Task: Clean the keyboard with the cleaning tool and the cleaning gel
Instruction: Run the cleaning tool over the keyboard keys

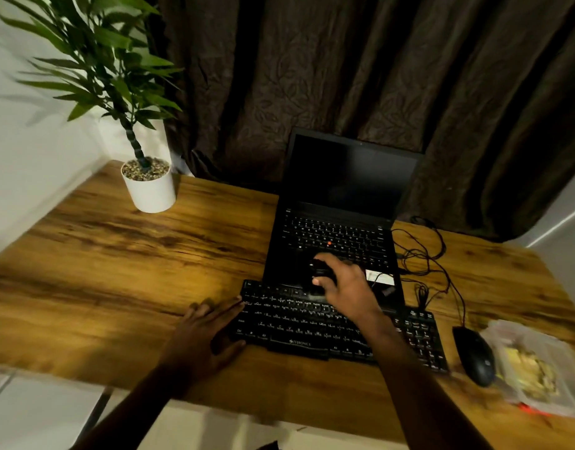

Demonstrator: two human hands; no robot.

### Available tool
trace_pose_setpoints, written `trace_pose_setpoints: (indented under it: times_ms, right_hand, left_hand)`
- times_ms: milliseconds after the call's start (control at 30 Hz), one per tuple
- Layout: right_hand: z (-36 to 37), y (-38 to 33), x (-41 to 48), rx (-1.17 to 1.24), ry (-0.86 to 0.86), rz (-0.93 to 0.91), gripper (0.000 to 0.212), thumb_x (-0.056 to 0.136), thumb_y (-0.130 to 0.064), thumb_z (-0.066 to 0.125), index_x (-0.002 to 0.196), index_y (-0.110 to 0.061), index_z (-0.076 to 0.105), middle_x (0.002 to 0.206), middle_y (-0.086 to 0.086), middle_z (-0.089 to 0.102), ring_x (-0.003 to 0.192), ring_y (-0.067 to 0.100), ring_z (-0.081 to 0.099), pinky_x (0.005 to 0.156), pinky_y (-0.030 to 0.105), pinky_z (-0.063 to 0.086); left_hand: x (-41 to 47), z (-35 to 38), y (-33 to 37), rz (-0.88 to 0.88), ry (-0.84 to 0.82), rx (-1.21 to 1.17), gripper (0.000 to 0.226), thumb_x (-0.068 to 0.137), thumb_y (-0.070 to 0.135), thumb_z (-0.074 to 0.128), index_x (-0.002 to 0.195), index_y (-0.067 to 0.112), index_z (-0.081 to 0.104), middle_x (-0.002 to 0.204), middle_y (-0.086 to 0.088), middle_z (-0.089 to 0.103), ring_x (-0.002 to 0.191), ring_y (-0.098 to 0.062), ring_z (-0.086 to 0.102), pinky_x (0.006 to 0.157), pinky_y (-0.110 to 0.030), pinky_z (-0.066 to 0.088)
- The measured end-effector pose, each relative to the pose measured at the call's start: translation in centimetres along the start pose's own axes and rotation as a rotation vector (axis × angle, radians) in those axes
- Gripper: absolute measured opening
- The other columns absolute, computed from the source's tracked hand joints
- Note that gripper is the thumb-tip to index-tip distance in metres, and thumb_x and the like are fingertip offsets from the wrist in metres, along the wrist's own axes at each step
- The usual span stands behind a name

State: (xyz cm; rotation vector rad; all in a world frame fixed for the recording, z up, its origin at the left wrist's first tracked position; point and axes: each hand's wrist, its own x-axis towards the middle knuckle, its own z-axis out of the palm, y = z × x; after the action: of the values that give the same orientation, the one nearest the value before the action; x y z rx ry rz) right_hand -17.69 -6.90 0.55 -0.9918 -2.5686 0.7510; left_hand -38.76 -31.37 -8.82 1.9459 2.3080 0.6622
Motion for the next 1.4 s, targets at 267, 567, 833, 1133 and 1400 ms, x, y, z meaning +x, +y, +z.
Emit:
trace_pose_setpoints:
  times_ms: [267,567,833,1133,1400]
  right_hand:
    - [-0.7,0.3,0.3,0.068,-0.009,-0.007,0.044,0.090,-0.018,0.066,0.129,-0.033,0.052,0.108,0.007,0.066,0.087,0.013,0.067,0.071,0.023,0.060]
    - [1.0,-0.5,0.9,0.066,0.027,-0.019,0.042,0.090,-0.025,0.067,0.127,-0.037,0.050,0.100,0.006,0.065,0.079,0.016,0.067,0.069,0.032,0.061]
    - [2.5,-1.4,2.1,0.088,-0.004,-0.042,0.045,0.090,-0.031,0.067,0.129,-0.041,0.047,0.100,0.005,0.065,0.071,0.016,0.067,0.065,0.034,0.061]
    - [2.9,-1.6,2.2,0.039,0.005,-0.037,0.044,0.090,-0.033,0.066,0.128,-0.044,0.045,0.105,0.004,0.062,0.077,0.012,0.065,0.070,0.033,0.061]
    - [3.7,-2.9,3.3,0.088,-0.020,-0.084,0.045,0.089,-0.030,0.068,0.129,-0.040,0.048,0.102,0.004,0.066,0.064,0.008,0.063,0.062,0.028,0.060]
  left_hand:
    - [0.0,0.1,-0.1,-0.010,-0.014,-0.015,0.070,0.089,0.070,0.045,0.150,0.036,0.035,0.157,0.022,0.028,0.126,-0.016,0.048,0.104,-0.044,0.039]
    - [-0.1,0.1,-0.2,-0.025,-0.045,-0.028,0.072,0.089,0.072,0.042,0.152,0.040,0.027,0.158,0.025,0.022,0.130,-0.016,0.044,0.107,-0.048,0.036]
    - [-0.2,0.2,-0.2,-0.032,-0.046,-0.031,0.072,0.089,0.072,0.042,0.152,0.041,0.026,0.158,0.024,0.024,0.128,-0.019,0.047,0.108,-0.047,0.036]
    - [-0.2,0.4,-0.3,-0.028,-0.027,-0.035,0.072,0.089,0.071,0.044,0.152,0.040,0.029,0.157,0.024,0.026,0.123,-0.018,0.049,0.107,-0.047,0.037]
    - [-0.2,0.2,-0.2,-0.037,-0.025,-0.021,0.071,0.088,0.073,0.042,0.151,0.042,0.028,0.156,0.024,0.027,0.124,-0.016,0.048,0.108,-0.044,0.035]
